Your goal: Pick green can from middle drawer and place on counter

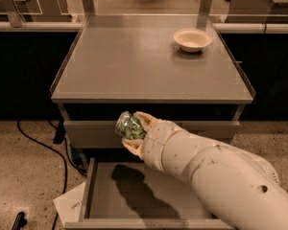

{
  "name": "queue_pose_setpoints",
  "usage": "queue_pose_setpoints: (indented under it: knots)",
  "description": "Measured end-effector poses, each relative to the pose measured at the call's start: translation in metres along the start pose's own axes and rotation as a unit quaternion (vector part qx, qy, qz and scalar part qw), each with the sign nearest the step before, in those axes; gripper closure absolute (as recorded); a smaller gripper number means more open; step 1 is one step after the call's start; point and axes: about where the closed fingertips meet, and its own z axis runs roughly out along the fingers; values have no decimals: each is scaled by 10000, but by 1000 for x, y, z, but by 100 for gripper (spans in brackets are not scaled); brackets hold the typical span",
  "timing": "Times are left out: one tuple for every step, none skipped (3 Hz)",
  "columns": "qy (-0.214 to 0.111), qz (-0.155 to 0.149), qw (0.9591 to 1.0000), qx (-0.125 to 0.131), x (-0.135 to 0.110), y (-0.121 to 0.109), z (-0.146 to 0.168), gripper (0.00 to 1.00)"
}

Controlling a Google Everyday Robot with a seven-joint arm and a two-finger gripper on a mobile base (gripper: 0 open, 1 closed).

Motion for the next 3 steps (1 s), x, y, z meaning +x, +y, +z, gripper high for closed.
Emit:
queue_pose_setpoints:
  knots:
    - [16, -280, 9985, 461, -17, -34, -12, 100]
    - [56, -616, 9923, 1072, -38, -81, -30, 100]
    - [158, -711, 9886, 1317, -38, -114, -43, 100]
